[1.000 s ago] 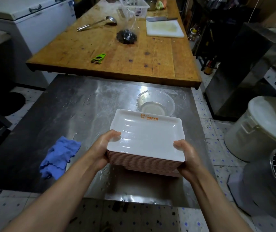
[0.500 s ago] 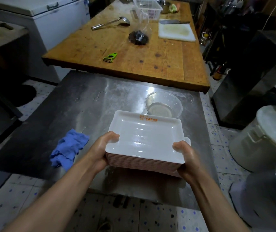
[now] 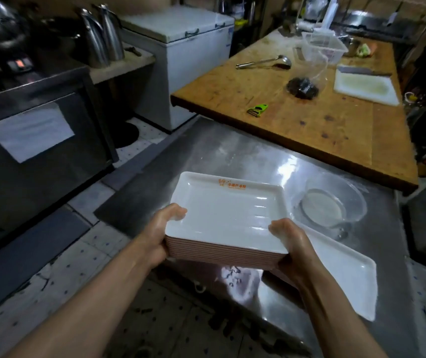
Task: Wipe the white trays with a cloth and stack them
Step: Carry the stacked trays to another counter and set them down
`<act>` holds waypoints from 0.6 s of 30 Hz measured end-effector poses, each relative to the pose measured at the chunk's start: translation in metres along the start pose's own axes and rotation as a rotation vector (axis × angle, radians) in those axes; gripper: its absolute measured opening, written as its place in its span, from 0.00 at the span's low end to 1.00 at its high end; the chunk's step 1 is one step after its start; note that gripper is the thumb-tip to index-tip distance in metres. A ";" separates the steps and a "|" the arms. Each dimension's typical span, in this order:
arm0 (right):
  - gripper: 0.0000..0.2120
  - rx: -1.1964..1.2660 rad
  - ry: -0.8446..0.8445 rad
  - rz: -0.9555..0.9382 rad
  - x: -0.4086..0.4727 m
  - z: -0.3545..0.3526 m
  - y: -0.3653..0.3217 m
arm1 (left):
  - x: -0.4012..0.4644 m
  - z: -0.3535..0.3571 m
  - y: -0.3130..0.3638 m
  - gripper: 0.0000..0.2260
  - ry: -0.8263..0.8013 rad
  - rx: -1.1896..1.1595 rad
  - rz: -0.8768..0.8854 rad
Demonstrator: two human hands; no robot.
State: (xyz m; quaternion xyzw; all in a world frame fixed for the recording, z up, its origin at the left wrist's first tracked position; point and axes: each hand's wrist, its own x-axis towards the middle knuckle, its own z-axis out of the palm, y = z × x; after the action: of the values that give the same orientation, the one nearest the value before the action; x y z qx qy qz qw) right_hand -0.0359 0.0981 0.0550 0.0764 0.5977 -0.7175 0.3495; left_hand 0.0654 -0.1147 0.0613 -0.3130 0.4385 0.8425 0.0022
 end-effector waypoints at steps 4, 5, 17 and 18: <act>0.25 -0.125 0.019 -0.011 0.014 0.060 0.008 | -0.006 -0.052 0.020 0.12 0.031 -0.019 0.038; 0.25 -0.136 0.010 -0.007 0.018 0.075 0.011 | -0.007 -0.067 0.025 0.12 0.039 -0.027 0.039; 0.09 -0.169 0.260 -0.013 0.076 0.242 0.066 | 0.011 -0.235 0.081 0.12 0.111 -0.019 -0.020; 0.09 -0.142 0.269 -0.003 0.080 0.248 0.070 | 0.013 -0.244 0.082 0.13 0.122 -0.019 -0.024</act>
State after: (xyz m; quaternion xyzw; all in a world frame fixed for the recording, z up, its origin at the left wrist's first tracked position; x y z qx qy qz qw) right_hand 0.0227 -0.1630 0.0243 0.1459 0.6884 -0.6574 0.2696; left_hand 0.1605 -0.3492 0.0126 -0.3692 0.4261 0.8258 -0.0174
